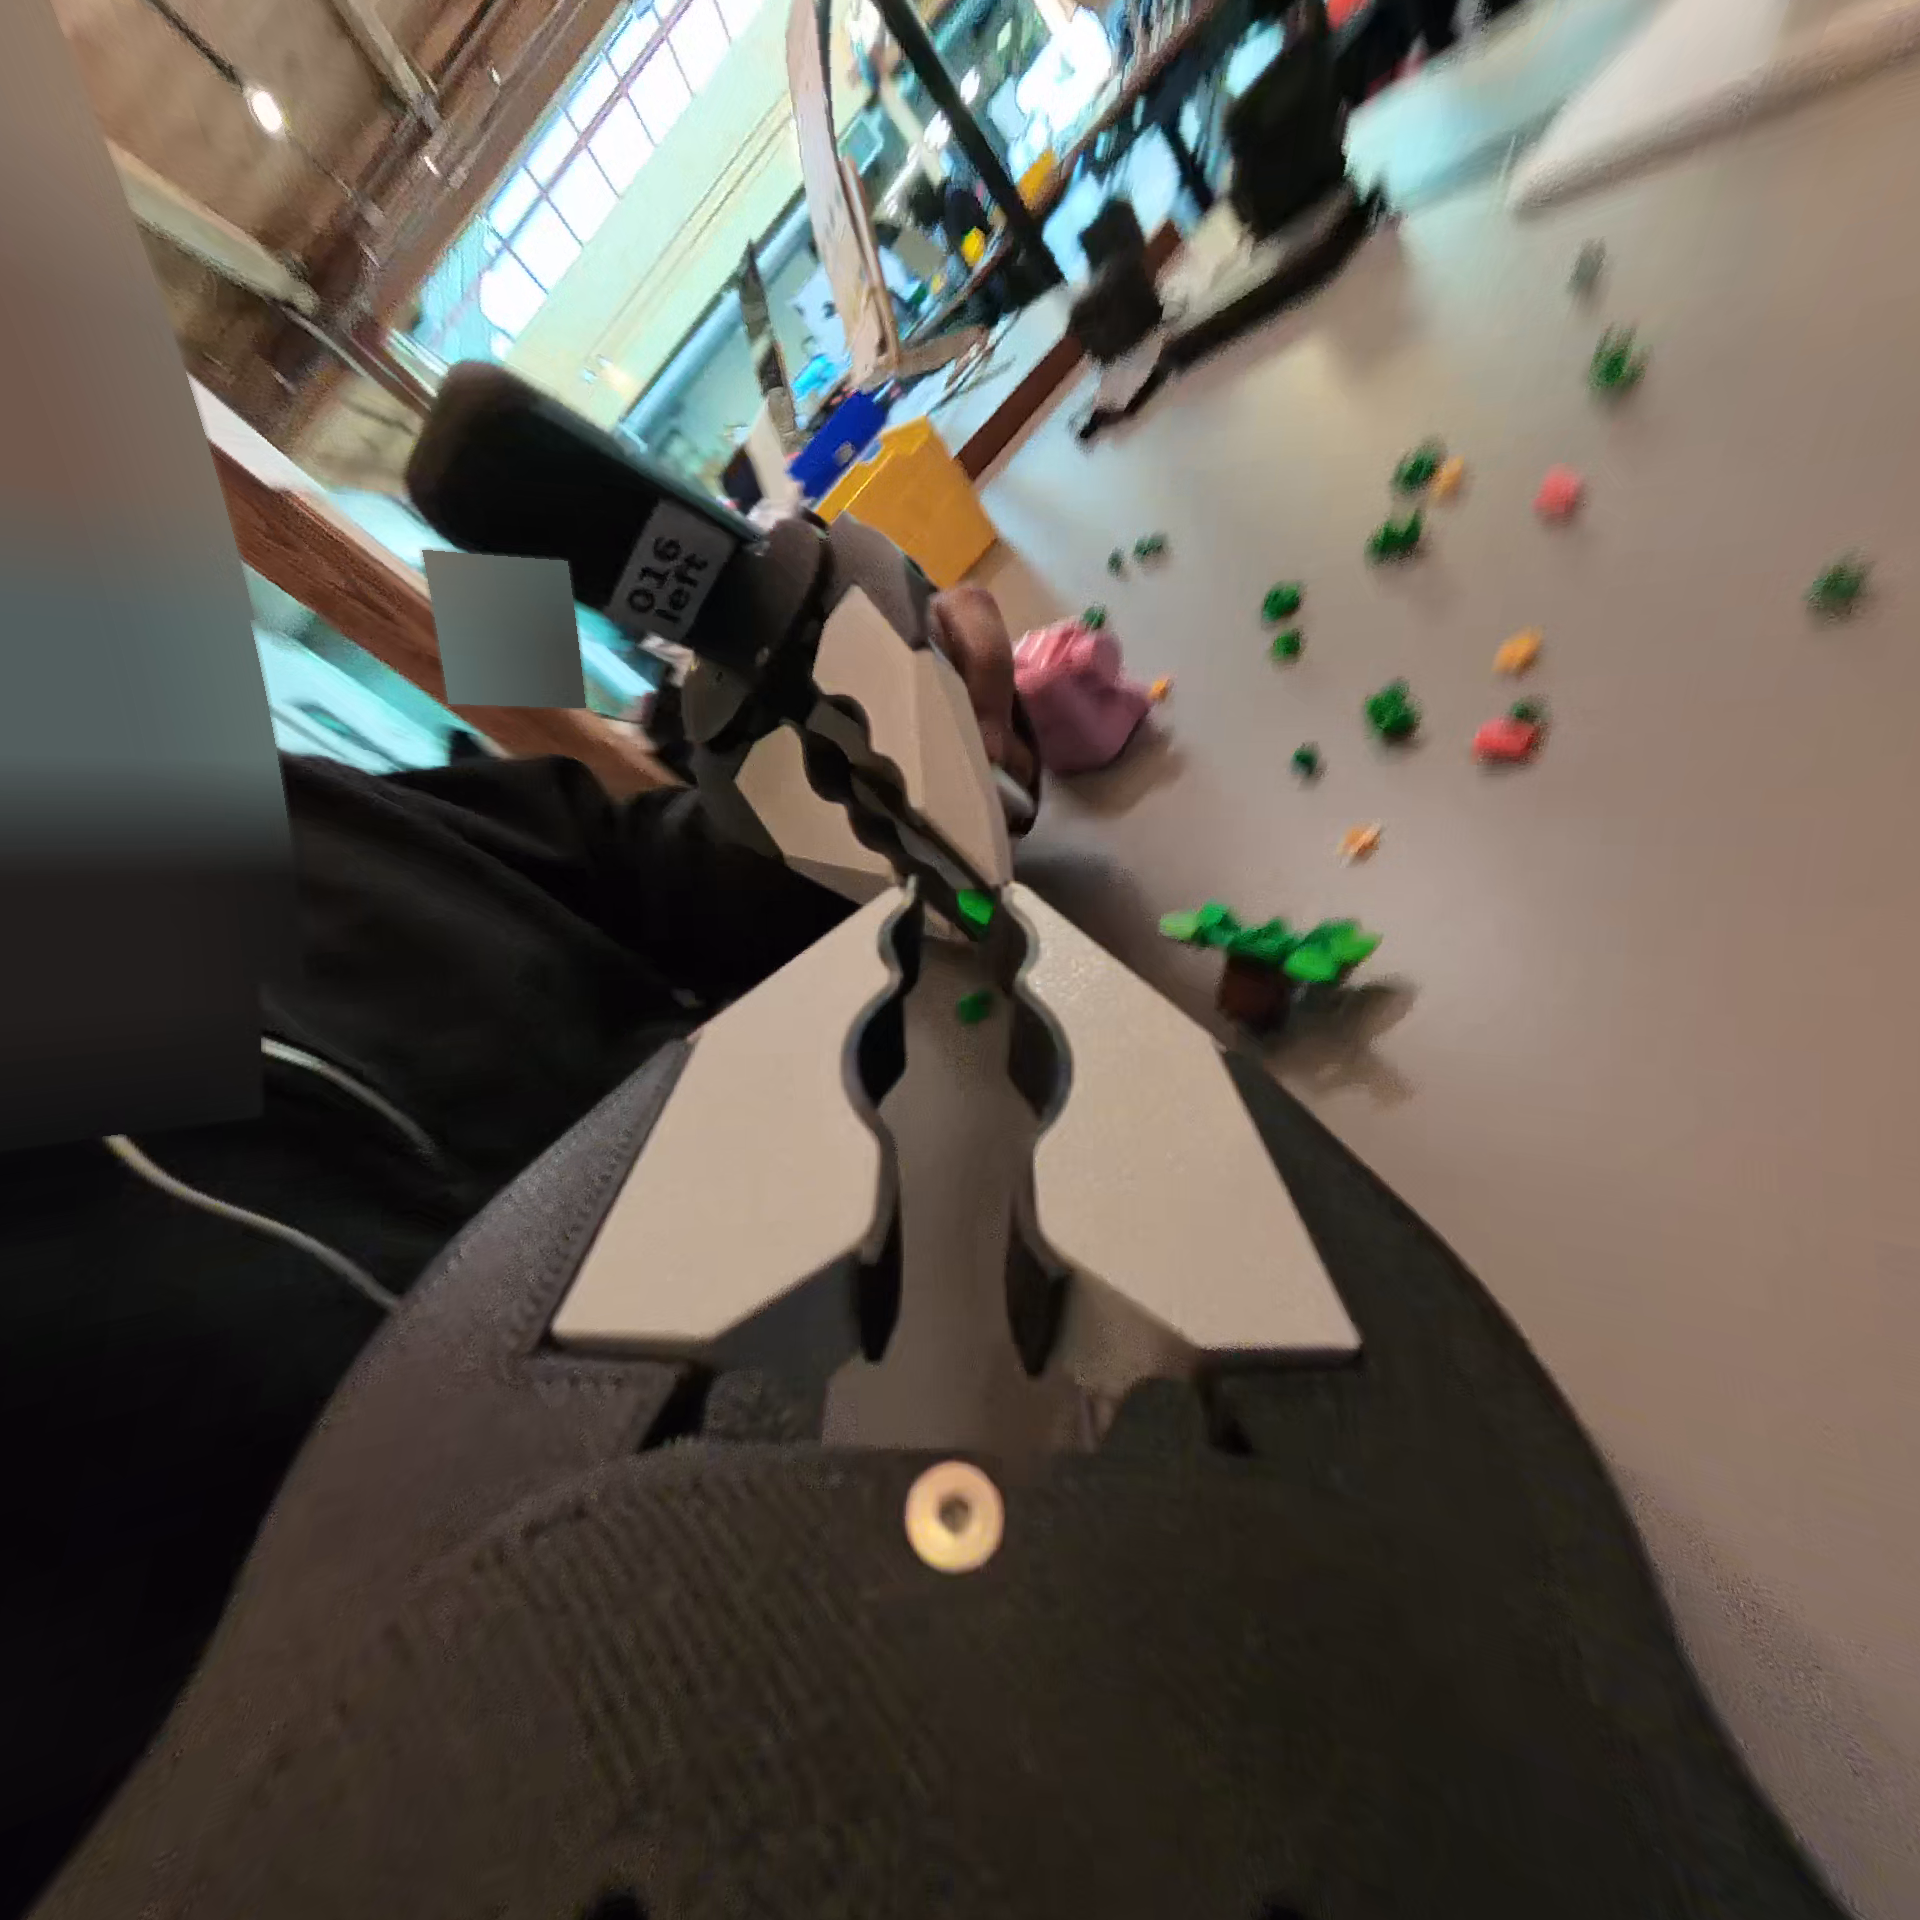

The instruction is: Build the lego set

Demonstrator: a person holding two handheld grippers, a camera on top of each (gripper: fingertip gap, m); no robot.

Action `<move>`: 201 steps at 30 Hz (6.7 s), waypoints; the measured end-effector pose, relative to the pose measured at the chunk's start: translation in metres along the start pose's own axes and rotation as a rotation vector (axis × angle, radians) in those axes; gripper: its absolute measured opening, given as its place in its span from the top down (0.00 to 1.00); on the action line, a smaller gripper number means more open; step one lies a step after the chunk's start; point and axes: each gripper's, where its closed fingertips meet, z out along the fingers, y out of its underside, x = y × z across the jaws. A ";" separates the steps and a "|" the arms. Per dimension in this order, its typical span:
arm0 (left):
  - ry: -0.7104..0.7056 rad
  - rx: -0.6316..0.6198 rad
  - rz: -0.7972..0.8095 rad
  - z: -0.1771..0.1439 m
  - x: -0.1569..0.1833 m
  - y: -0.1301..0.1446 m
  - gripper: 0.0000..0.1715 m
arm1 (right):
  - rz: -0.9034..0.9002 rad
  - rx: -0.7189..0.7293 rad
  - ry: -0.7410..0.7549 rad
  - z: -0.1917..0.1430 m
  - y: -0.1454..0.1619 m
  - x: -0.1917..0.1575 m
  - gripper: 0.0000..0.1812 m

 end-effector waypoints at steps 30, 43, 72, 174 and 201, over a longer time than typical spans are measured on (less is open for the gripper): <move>0.422 0.261 -0.601 -0.019 0.007 -0.027 0.98 | -1.141 -0.198 0.381 0.010 -0.004 -0.019 1.00; 0.286 0.221 -0.405 -0.017 0.006 -0.027 0.98 | -0.548 -0.085 0.096 0.008 -0.002 -0.028 0.92; 0.115 0.055 -0.301 -0.013 -0.012 0.001 0.77 | -0.659 -0.196 0.295 -0.003 0.004 0.009 0.98; -0.013 -0.373 0.084 0.030 0.010 0.064 0.88 | -0.984 -0.434 0.401 0.005 0.049 0.021 0.85; -0.180 -0.171 -0.350 -0.040 0.017 0.054 0.77 | -1.432 -0.572 0.648 0.034 0.085 0.022 0.97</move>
